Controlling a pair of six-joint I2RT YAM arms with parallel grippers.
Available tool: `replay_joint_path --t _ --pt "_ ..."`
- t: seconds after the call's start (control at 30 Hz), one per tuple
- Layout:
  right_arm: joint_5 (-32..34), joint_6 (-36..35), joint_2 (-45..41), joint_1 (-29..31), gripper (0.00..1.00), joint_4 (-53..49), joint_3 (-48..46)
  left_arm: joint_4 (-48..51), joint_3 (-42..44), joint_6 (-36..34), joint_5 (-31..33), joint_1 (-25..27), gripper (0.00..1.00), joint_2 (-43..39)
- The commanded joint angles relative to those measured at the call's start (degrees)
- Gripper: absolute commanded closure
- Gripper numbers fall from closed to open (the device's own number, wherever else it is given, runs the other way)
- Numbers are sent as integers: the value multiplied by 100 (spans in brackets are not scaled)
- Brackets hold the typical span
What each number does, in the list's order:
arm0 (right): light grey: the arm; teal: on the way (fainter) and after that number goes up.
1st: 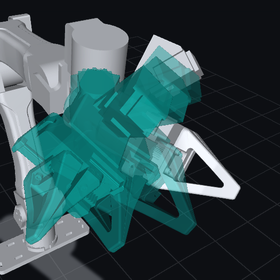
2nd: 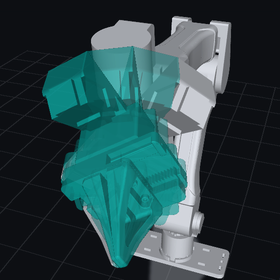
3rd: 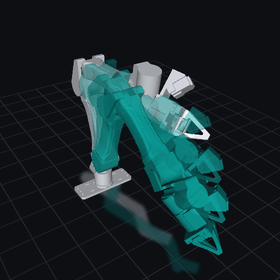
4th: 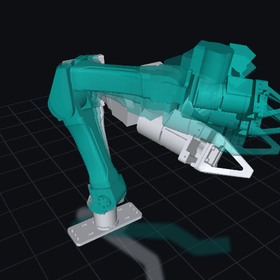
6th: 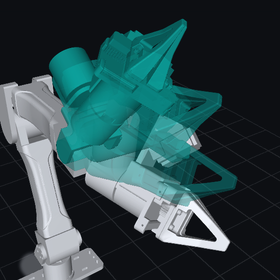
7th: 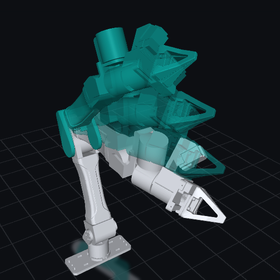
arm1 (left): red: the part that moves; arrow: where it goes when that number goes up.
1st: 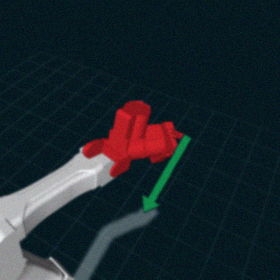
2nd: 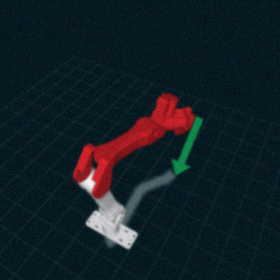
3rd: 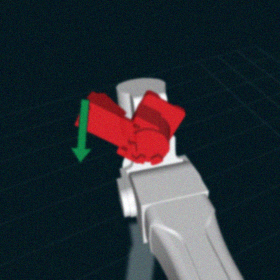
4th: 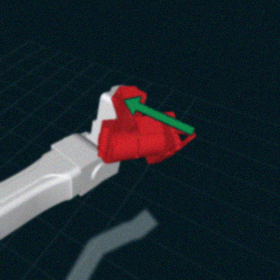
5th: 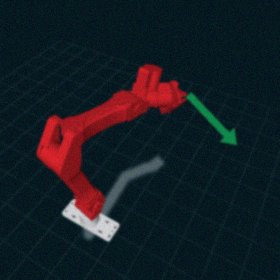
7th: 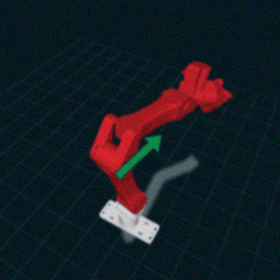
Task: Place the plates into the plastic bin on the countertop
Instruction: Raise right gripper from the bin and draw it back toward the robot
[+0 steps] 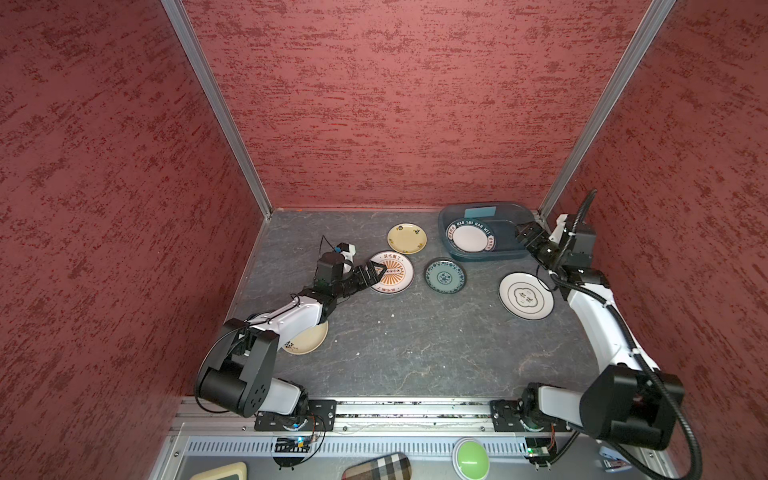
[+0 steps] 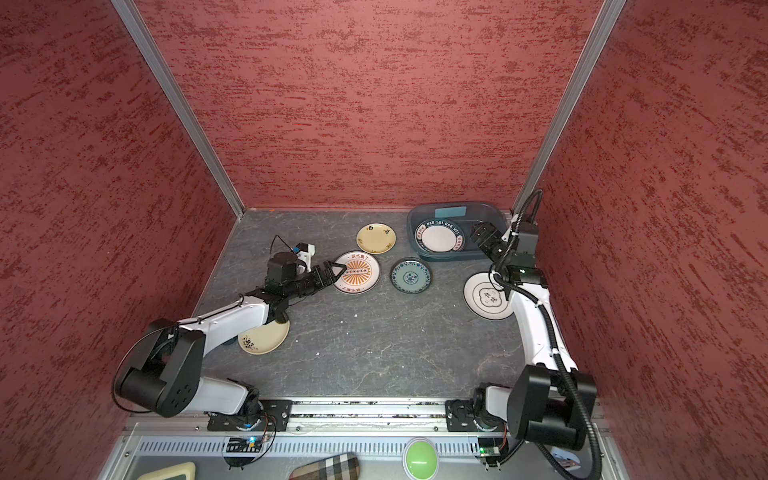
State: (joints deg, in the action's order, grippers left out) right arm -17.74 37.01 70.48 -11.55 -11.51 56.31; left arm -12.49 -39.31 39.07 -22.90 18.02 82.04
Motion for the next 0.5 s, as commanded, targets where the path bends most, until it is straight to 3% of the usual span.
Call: replay_joint_path --t 0.0,0.2,0.47 --pt "-841 91 -317 -226 1 403 -399 459 -221 -194 305 -77 1 -125" --pt "-1537 94 -788 -565 1 615 -1157 934 -325 -119 277 -285 1 -128" --pt "-2434 283 -1371 -568 1 1248 -2197 1089 -400 -77 268 -466 1 84"
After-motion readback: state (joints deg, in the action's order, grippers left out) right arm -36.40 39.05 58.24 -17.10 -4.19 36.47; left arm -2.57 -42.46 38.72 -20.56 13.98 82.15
